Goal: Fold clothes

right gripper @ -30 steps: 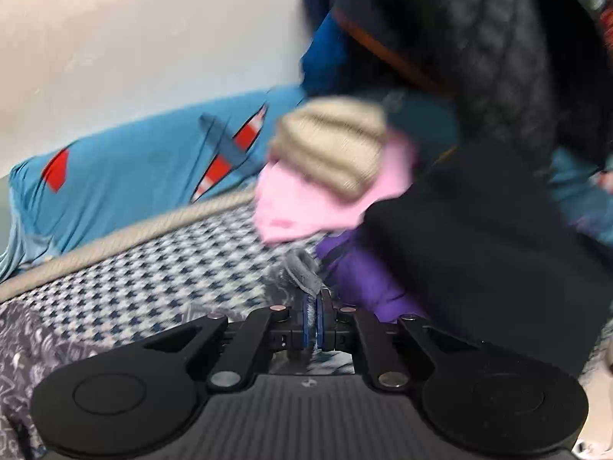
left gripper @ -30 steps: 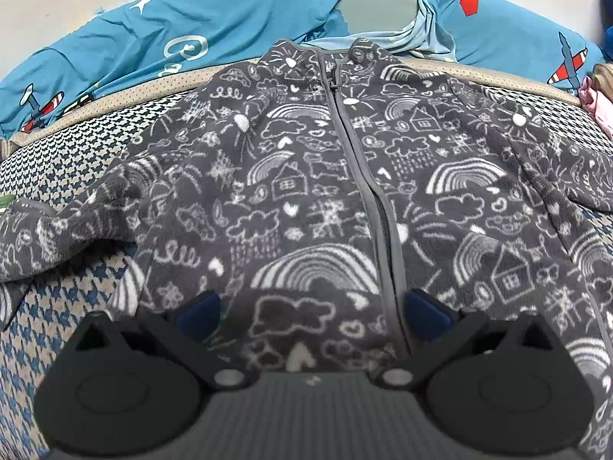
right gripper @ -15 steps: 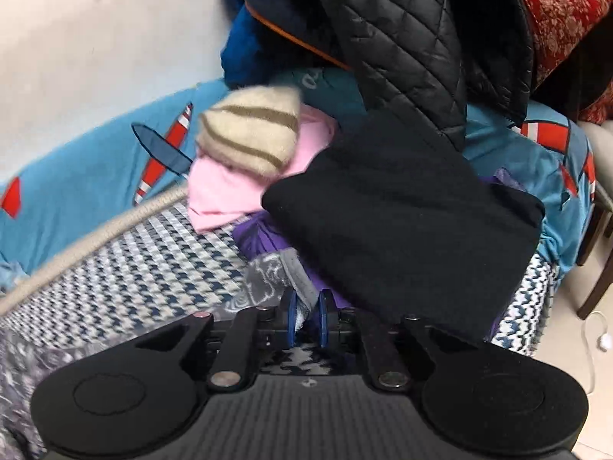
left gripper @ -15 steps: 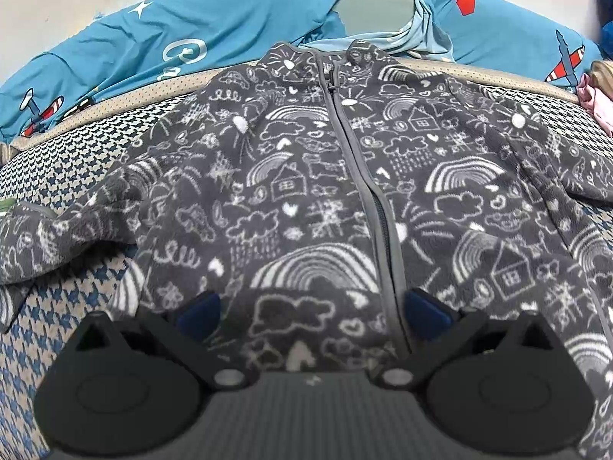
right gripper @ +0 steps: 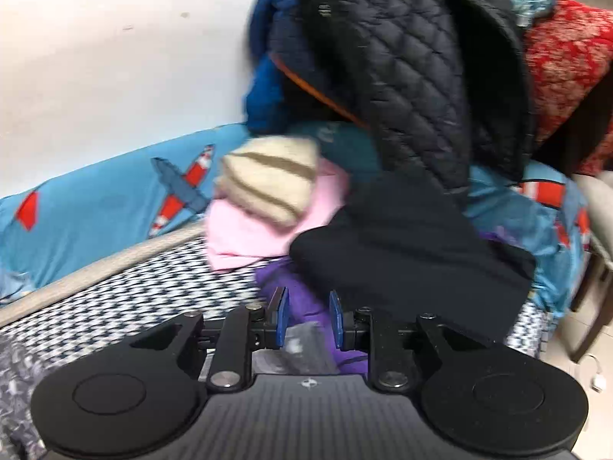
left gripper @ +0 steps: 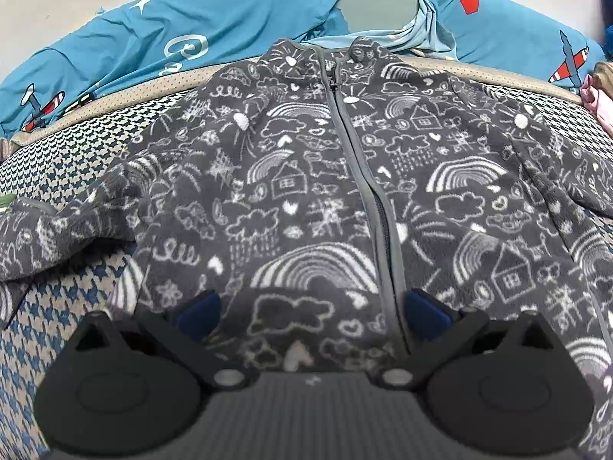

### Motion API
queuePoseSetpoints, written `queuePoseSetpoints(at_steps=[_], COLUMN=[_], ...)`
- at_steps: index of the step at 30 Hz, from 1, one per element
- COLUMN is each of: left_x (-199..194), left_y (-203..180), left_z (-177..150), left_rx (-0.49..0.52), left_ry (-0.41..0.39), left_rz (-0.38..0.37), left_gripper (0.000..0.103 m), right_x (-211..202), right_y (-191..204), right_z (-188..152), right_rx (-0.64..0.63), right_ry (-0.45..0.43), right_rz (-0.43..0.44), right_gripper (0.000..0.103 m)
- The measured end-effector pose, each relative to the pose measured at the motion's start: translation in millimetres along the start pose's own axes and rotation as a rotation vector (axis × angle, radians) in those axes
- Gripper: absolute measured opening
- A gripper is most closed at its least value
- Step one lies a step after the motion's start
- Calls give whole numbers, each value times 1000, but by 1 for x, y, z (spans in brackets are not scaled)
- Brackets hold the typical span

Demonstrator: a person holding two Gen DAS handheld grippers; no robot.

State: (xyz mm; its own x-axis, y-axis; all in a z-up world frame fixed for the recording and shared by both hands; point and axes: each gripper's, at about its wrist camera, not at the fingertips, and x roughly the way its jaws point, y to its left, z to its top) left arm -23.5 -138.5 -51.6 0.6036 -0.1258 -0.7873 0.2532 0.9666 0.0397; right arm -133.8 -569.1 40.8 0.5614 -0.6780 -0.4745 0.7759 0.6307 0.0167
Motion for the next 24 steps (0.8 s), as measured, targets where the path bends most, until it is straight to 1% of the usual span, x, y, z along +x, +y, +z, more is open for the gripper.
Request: queuePoseSetpoints(at_steps=[5,9,17,24], left_x=[1,2,10,19], left_y=[1,2,2,-1], left_z=[-1,2,21,28], left_rx=[-4,-10,-43,-47], left_ry=[-6,-20,-24,-16], left_rz=[-7,-10,-36,-53], left_gripper=[103,103,103,103], right_x=[4,10,20,35], right_y=[28,54,96,134], right_z=[-6,-14,-27,-36], right_rx=[-44,-68,-135,-189], right_ry=[48,105,156,199], right_rz=[198,326,502,589], right_gripper=[22,22,22,22])
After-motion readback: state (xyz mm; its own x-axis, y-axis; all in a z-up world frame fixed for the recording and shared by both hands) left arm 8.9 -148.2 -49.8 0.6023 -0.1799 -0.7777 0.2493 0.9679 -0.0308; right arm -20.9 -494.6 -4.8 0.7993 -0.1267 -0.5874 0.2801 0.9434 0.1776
